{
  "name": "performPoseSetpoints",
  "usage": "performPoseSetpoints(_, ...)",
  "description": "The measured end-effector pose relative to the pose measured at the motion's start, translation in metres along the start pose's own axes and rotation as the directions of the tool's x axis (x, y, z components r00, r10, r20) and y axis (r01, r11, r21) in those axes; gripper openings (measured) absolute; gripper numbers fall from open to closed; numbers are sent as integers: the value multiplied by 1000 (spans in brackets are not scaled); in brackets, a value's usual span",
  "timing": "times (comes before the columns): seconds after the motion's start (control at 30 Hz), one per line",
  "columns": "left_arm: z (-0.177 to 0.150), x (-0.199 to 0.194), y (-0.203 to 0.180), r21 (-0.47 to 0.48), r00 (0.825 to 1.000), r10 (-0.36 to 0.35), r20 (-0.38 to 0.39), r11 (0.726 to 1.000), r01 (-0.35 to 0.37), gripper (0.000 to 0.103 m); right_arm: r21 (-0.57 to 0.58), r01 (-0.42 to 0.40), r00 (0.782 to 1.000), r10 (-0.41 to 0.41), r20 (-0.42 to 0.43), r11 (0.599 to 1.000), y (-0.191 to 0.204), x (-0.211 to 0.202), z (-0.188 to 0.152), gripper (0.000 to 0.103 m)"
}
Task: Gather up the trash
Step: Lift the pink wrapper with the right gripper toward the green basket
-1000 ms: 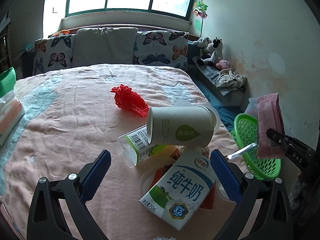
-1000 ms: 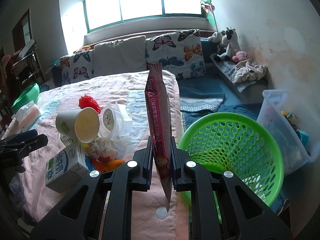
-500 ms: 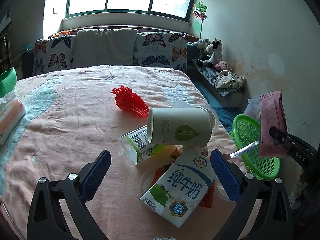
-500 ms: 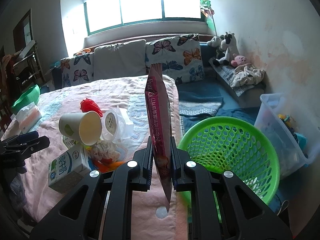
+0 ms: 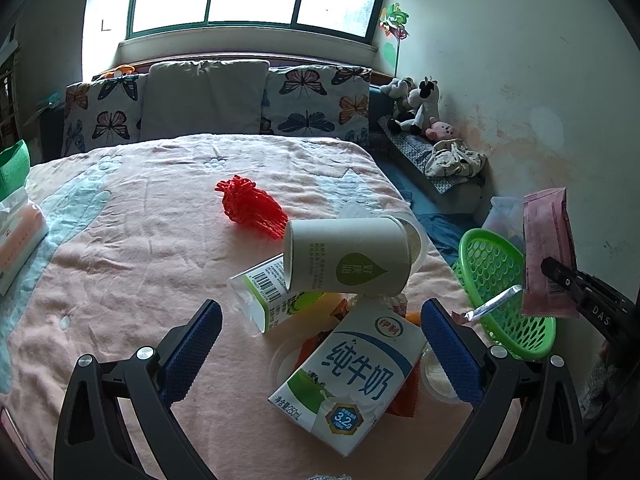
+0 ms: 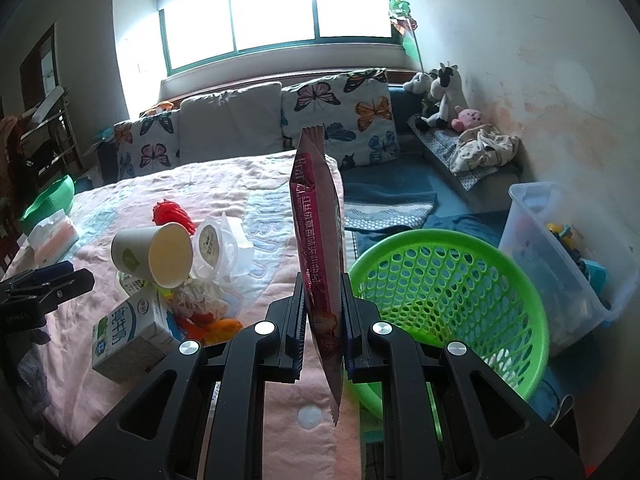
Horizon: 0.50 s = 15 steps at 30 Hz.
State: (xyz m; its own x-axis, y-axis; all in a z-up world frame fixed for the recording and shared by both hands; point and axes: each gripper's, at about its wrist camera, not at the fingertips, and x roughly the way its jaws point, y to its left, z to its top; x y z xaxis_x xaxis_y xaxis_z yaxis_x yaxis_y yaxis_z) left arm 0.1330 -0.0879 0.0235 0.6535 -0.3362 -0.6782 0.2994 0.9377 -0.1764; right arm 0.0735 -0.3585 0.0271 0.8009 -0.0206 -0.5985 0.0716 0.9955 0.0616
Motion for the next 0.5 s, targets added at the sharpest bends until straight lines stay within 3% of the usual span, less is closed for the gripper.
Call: performPoseSetpoints(0.5, -2, 2, -8, 20, 1000, -6, -3, 1000, 6, 96, 21, 13, 1000, -13, 8, 1000, -11, -4, -3, 16)
